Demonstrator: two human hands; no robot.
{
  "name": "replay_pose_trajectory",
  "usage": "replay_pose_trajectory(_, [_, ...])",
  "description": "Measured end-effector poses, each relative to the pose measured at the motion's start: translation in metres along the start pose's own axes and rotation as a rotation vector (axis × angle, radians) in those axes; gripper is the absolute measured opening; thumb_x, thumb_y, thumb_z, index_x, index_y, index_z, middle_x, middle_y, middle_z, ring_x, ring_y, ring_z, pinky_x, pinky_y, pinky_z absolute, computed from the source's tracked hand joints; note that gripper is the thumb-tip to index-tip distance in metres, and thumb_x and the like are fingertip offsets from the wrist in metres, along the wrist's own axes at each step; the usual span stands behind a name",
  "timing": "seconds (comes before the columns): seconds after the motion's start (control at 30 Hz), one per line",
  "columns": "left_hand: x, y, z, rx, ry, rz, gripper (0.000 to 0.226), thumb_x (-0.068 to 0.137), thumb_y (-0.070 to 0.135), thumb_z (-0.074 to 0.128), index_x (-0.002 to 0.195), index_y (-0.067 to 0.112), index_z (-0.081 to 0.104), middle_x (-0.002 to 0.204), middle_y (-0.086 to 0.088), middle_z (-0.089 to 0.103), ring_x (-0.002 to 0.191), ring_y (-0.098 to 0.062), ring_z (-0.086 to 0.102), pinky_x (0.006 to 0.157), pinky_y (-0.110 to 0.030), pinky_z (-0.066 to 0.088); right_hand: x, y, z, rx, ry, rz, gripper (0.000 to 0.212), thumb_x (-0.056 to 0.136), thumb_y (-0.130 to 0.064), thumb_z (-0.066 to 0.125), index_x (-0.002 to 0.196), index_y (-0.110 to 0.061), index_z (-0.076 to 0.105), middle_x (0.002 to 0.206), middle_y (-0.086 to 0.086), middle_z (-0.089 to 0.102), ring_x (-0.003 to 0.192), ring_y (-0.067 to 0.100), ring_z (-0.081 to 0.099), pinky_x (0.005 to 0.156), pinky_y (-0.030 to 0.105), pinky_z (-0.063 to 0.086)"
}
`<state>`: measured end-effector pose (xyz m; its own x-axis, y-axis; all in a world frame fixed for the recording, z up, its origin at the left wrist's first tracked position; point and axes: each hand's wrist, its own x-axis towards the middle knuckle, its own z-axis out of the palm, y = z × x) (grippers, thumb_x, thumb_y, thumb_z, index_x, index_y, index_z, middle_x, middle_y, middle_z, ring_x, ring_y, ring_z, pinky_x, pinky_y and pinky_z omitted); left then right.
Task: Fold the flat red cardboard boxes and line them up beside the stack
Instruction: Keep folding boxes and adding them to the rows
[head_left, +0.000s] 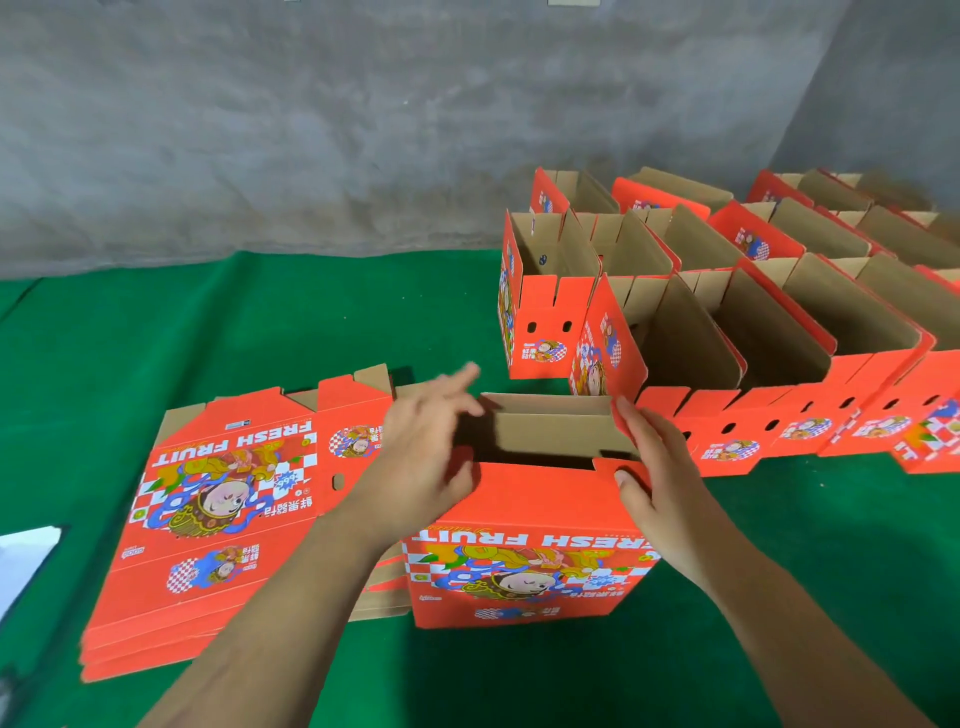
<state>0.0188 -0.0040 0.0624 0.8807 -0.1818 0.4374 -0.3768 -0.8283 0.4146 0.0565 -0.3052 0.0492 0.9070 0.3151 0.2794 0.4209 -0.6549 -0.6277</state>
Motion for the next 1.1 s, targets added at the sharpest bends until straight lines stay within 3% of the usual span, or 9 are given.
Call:
replay_pose_trajectory(0.2, [0.023, 0.002, 0.002, 0.247, -0.077, 0.047, 0.047, 0.089, 0.048, 0.060, 0.135, 0.044, 0.059, 0.139, 0.008, 0.046, 0.115, -0.025, 0.043, 0.092, -0.040, 0.031, -0.008, -0.002, 0.003, 0.025, 0.041, -0.033, 0.077, 0.097, 0.010, 0.050, 0.160, -0.029, 0.028, 0.157, -0.001, 0.028, 0.139, 0.008, 0.038, 0.113, 0.025, 0.034])
replay_pose_trajectory(0.37, [0.042, 0.010, 0.013, 0.245, -0.059, -0.167, 0.043, 0.094, 0.070, 0.045, 0.129, 0.050, 0.061, 0.130, 0.009, 0.039, 0.107, -0.025, 0.036, 0.096, -0.040, 0.029, -0.009, 0.005, 0.004, -0.035, 0.056, 0.041, 0.082, 0.093, 0.012, 0.045, 0.160, -0.033, 0.030, 0.156, -0.012, 0.025, 0.110, 0.013, 0.055, 0.073, 0.002, 0.035])
replay_pose_trajectory(0.53, [0.062, 0.010, 0.016, 0.312, -0.078, -0.222, 0.043, 0.095, 0.067, 0.052, 0.135, 0.049, 0.057, 0.135, 0.002, 0.040, 0.111, -0.031, 0.042, 0.096, -0.042, 0.031, -0.007, 0.005, 0.009, -0.029, 0.146, 0.014, 0.076, 0.090, 0.014, 0.045, 0.157, -0.022, 0.038, 0.158, -0.003, 0.036, 0.141, 0.012, 0.041, 0.106, 0.035, 0.047])
replay_pose_trajectory(0.67, [0.076, -0.003, 0.017, 0.334, -0.356, -0.382, 0.092, 0.089, 0.078, 0.050, 0.160, 0.055, -0.003, 0.163, -0.007, 0.021, 0.138, -0.040, 0.037, 0.114, -0.050, 0.027, -0.010, 0.006, 0.013, -0.048, 0.148, -0.025, 0.071, 0.087, 0.013, 0.044, 0.152, -0.016, 0.050, 0.158, -0.002, 0.040, 0.141, 0.024, 0.040, 0.116, 0.041, 0.037])
replay_pose_trajectory(0.73, [0.067, -0.007, 0.023, 0.249, -0.412, -0.363, 0.090, 0.086, 0.086, 0.039, 0.157, 0.061, -0.011, 0.166, 0.001, 0.015, 0.139, -0.033, 0.026, 0.115, -0.047, 0.019, -0.013, 0.011, 0.013, -0.076, 0.067, -0.013, 0.070, 0.087, 0.014, 0.048, 0.147, -0.021, 0.056, 0.153, -0.011, 0.036, 0.140, 0.026, 0.035, 0.119, 0.039, 0.028])
replay_pose_trajectory(0.83, [0.053, -0.012, 0.023, -0.049, -0.304, -0.347, 0.068, 0.085, 0.088, 0.019, 0.151, 0.073, 0.008, 0.163, 0.013, 0.023, 0.139, -0.016, 0.015, 0.112, -0.036, 0.008, -0.010, 0.018, 0.000, -0.060, -0.176, 0.114, 0.059, 0.095, -0.006, 0.053, 0.142, -0.040, 0.058, 0.154, -0.021, 0.029, 0.143, 0.014, 0.023, 0.123, 0.036, 0.017])
replay_pose_trajectory(0.93, [0.046, -0.018, 0.023, -0.246, -0.005, -0.367, 0.053, 0.099, 0.060, 0.052, 0.147, 0.061, 0.032, 0.134, 0.021, 0.053, 0.136, -0.015, 0.028, 0.104, -0.034, 0.013, 0.002, 0.016, -0.012, -0.067, -0.323, 0.160, 0.042, 0.090, -0.053, 0.048, 0.127, -0.048, 0.067, 0.147, -0.016, 0.037, 0.139, 0.008, 0.022, 0.115, 0.022, 0.009])
replay_pose_trajectory(1.0, [0.039, -0.023, 0.025, -0.428, 0.084, -0.363, 0.059, 0.097, 0.047, 0.067, 0.147, 0.044, 0.037, 0.111, 0.024, 0.063, 0.126, -0.016, 0.049, 0.104, -0.036, 0.025, 0.021, 0.006, -0.008, -0.006, -0.229, 0.199, 0.039, 0.086, -0.063, 0.042, 0.098, -0.039, 0.071, 0.120, -0.012, 0.051, 0.123, 0.007, 0.036, 0.103, 0.018, 0.020])
replay_pose_trajectory(1.1, [0.031, -0.020, 0.024, -0.791, 0.002, -0.416, 0.044, 0.091, 0.063, 0.063, 0.125, 0.035, 0.068, 0.102, 0.012, 0.074, 0.101, -0.011, 0.066, 0.096, -0.038, 0.045, 0.048, -0.012, 0.003, 0.125, 0.083, 0.321, 0.043, 0.088, -0.064, 0.040, 0.073, -0.026, 0.054, 0.087, 0.003, 0.050, 0.095, 0.026, 0.049, 0.076, 0.035, 0.034])
